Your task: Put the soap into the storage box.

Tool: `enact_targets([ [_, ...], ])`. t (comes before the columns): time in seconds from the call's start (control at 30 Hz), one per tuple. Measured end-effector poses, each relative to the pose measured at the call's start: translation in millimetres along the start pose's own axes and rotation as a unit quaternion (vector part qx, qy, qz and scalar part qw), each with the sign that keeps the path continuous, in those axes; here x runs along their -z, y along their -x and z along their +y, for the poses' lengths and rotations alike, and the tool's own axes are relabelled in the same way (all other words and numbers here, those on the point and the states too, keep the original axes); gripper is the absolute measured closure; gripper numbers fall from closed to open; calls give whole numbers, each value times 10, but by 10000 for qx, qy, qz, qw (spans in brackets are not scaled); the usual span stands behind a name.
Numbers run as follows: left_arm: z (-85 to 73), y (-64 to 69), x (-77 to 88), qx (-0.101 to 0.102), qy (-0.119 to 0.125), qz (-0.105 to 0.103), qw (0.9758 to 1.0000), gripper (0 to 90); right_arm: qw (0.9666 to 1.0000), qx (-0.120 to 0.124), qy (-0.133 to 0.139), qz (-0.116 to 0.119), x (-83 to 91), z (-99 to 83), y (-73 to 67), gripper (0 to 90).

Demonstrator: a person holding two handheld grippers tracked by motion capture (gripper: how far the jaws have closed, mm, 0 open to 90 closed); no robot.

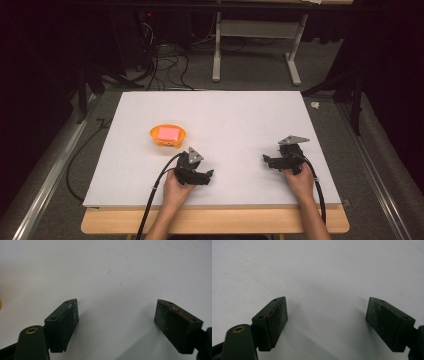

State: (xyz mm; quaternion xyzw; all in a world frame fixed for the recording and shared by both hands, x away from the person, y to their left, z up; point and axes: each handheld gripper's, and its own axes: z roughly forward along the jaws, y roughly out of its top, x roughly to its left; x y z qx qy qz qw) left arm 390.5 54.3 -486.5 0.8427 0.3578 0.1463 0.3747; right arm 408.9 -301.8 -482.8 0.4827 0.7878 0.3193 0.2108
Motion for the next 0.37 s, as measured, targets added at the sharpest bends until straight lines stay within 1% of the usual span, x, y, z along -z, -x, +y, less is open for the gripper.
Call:
enact_targets([
  [0.37,-2,-4,-2,15,7,-18,10000,198,10000,-15,-4,-1,0,0,-1,183],
])
